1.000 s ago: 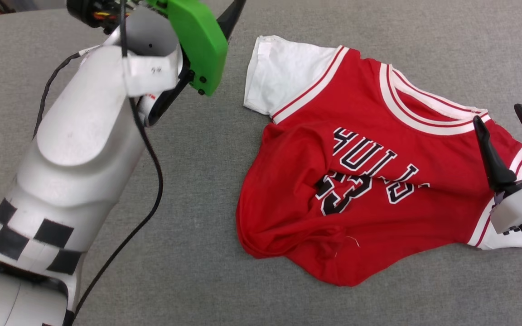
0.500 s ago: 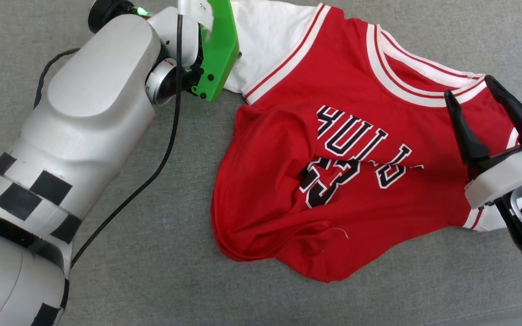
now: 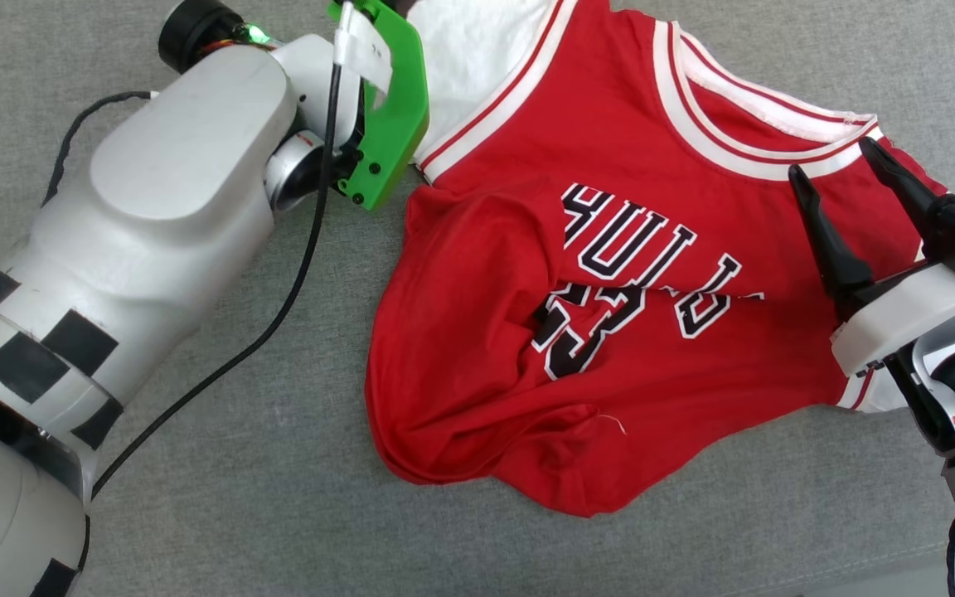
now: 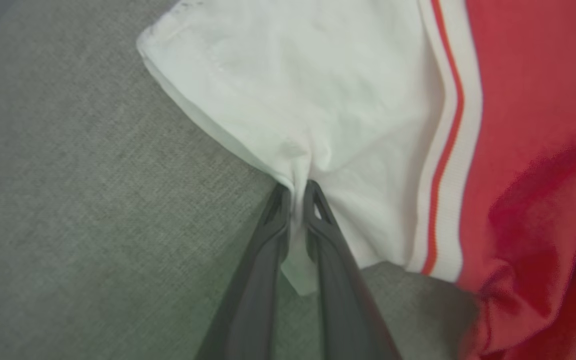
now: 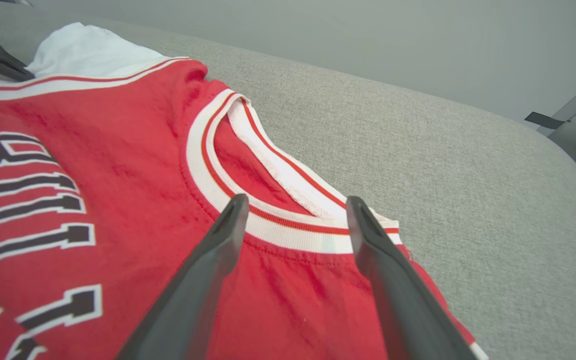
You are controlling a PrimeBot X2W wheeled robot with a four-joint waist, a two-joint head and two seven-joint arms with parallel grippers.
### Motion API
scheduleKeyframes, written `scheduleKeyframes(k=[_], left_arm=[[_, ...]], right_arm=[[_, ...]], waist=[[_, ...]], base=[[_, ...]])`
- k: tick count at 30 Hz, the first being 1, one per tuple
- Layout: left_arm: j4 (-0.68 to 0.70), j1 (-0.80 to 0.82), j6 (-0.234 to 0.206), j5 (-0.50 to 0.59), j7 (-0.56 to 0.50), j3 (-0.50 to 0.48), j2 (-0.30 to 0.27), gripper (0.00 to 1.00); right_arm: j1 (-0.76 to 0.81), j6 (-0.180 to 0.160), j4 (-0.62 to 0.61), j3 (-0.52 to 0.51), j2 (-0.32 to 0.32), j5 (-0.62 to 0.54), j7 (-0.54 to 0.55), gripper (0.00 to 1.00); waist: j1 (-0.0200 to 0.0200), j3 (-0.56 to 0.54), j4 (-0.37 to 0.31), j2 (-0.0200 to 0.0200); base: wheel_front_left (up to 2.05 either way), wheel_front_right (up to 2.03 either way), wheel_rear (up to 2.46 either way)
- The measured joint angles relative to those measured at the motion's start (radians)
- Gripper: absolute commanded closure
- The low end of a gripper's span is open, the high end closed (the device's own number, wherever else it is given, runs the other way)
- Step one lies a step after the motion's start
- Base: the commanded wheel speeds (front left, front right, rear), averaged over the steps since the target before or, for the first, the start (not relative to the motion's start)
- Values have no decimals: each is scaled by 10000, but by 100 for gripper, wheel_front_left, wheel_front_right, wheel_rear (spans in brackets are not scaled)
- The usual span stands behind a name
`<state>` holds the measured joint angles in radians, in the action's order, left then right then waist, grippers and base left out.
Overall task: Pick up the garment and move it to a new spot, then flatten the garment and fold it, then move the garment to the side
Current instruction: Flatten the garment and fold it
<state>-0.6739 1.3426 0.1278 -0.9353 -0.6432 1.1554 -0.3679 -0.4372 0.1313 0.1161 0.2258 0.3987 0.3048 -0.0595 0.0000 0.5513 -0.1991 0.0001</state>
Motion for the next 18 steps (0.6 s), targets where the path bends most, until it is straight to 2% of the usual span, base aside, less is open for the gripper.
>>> scheduleKeyframes(k=[4,8,15,18], left_arm=[[171,-135,2,-17,1170,412,-81,100],[533,-417,2,17,2401,625,-474,100],[1473,-1353,-52,15,3760,637,-1501,100],[1987,-1818,-460,71,4092,614,-2115,100]], right_arm=[[70,0,115,-59,142,13,-21,0],[405,0,205,-236,245,90,-4,0],[1283,0,272,-593,309,105,128,0],[1542,0,265,-681,297,96,215,0]], waist=[[0,-309,171,0],[0,-752,422,0],[0,-1642,1018,0],[0,-1954,1285,0]], base=[[0,0,0],[0,0,0],[0,0,0],[0,0,0]])
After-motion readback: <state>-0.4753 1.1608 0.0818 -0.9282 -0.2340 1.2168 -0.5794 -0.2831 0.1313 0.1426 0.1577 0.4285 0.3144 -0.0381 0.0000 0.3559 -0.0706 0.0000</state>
